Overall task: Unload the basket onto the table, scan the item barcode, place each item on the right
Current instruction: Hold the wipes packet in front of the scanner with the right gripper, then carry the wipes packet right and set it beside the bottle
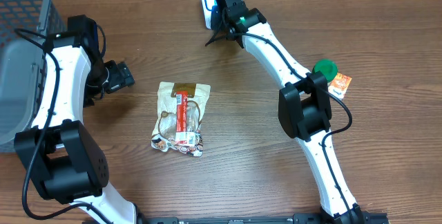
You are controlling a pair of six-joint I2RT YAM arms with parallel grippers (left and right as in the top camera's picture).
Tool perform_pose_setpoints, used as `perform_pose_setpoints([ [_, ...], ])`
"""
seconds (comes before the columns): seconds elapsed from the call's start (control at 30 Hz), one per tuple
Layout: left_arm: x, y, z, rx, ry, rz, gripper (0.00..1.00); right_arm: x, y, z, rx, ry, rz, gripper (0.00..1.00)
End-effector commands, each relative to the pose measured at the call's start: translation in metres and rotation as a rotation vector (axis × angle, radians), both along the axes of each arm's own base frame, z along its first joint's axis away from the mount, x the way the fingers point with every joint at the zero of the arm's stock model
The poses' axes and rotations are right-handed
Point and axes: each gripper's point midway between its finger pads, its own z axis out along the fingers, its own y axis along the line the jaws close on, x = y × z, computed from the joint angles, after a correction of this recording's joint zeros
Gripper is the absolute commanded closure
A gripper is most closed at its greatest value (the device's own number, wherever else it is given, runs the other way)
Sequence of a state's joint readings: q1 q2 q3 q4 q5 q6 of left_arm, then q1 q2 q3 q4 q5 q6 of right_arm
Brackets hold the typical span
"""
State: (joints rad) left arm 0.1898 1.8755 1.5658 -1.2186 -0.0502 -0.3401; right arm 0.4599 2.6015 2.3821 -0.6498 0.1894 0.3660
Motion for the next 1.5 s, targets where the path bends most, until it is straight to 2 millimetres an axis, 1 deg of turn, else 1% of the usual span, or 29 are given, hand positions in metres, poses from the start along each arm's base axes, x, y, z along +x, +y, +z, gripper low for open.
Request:
perform_pose_setpoints([
  [0.0,0.004,0.000,0.010,0.015,-0.030,-0.010,0.00,0.002,0.000,0.001,0.007,-0.003,0.003,0.96],
  [0.1,0.004,0.000,0.010,0.015,-0.030,-0.010,0.00,0.003,-0.002,0.004,0.009,-0.007,-0.001,0.96],
  [0.17,0.004,0.000,0.010,0.015,-0.030,-0.010,0.00,0.003,-0.009,0.016,0.012,-0.008,-0.009,0.96],
  [0.23,0.004,0.000,0.010,0.015,-0.030,-0.010,0.00,0.001,-0.014,0.037,0.019,-0.020,-0.014,0.96],
  [0.3,0.004,0.000,0.010,0.015,-0.030,-0.010,0.00,-0.007,-0.022,0.068,0.021,-0.027,-0.020,0.96],
  [0.33,0.004,0.000,0.010,0.015,-0.030,-0.010,0.00,-0.012,-0.025,0.078,0.017,-0.025,-0.018,0.96],
  [0.37,0.004,0.000,0.010,0.015,-0.030,-0.010,0.00,-0.023,-0.030,0.093,0.004,-0.011,-0.012,0.96],
  [0.4,0.004,0.000,0.010,0.015,-0.030,-0.010,0.00,-0.029,-0.033,0.100,-0.009,0.001,-0.005,0.96],
  [0.43,0.004,0.000,0.010,0.015,-0.030,-0.010,0.00,-0.045,-0.041,0.110,-0.029,0.038,-0.003,0.96],
  [0.47,0.004,0.000,0.010,0.015,-0.030,-0.010,0.00,-0.059,-0.047,0.115,-0.047,0.078,-0.003,0.96],
  [0.5,0.004,0.000,0.010,0.015,-0.030,-0.011,0.00,-0.069,-0.052,0.118,-0.060,0.107,-0.003,0.96],
  [0.53,0.004,0.000,0.010,0.015,-0.030,-0.010,0.00,-0.089,-0.061,0.119,-0.090,0.172,-0.002,0.96],
  [0.67,0.004,0.000,0.010,0.015,-0.030,-0.010,0.00,-0.134,-0.082,0.105,-0.174,0.356,-0.002,0.96],
  [0.7,0.004,0.000,0.010,0.015,-0.030,-0.010,0.00,-0.152,-0.090,0.096,-0.211,0.436,-0.003,0.96],
  [0.77,0.004,0.000,0.010,0.015,-0.030,-0.010,0.00,-0.173,-0.102,0.086,-0.252,0.535,-0.009,0.96],
  [0.83,0.004,0.000,0.010,0.015,-0.030,-0.010,0.00,-0.188,-0.109,0.078,-0.285,0.606,-0.010,0.96],
  [0.87,0.004,0.000,0.010,0.015,-0.030,-0.011,0.00,-0.192,-0.111,0.076,-0.294,0.624,-0.009,0.96],
  [0.93,0.004,0.000,0.010,0.015,-0.030,-0.010,0.00,-0.211,-0.120,0.060,-0.338,0.718,-0.009,0.96],
  [0.97,0.004,0.000,0.010,0.015,-0.030,-0.010,0.00,-0.216,-0.122,0.054,-0.351,0.747,-0.009,0.96],
  [1.03,0.004,0.000,0.010,0.015,-0.030,-0.010,0.00,-0.230,-0.130,0.035,-0.397,0.818,-0.012,0.96],
  [1.07,0.004,0.000,0.010,0.015,-0.030,-0.010,0.00,-0.238,-0.138,0.022,-0.437,0.855,-0.018,0.96],
  [1.1,0.004,0.000,0.010,0.015,-0.030,-0.010,0.00,-0.242,-0.143,0.015,-0.465,0.871,-0.022,0.96],
  [1.13,0.004,0.000,0.010,0.015,-0.030,-0.011,0.00,-0.252,-0.166,-0.001,-0.568,0.904,-0.087,0.96],
  [1.2,0.004,0.000,0.010,0.015,-0.030,-0.010,0.00,-0.258,-0.183,-0.007,-0.617,0.917,-0.172,0.94],
  [1.23,0.004,0.000,0.010,0.015,-0.030,-0.010,0.00,-0.261,-0.187,-0.010,-0.624,0.929,-0.191,0.91],
  [1.27,0.004,0.000,0.010,0.015,-0.030,-0.010,0.00,-0.263,-0.193,-0.014,-0.626,0.945,-0.201,0.78],
  [1.33,0.004,0.000,0.010,0.015,-0.030,-0.010,0.00,-0.263,-0.196,-0.015,-0.623,0.950,-0.208,0.61],
  [1.37,0.004,0.000,0.010,0.015,-0.030,-0.010,0.00,-0.263,-0.197,-0.014,-0.622,0.951,-0.209,0.58],
  [1.47,0.004,-0.001,0.010,0.015,-0.030,-0.011,0.00,-0.266,-0.198,-0.011,-0.626,0.958,-0.209,0.52],
])
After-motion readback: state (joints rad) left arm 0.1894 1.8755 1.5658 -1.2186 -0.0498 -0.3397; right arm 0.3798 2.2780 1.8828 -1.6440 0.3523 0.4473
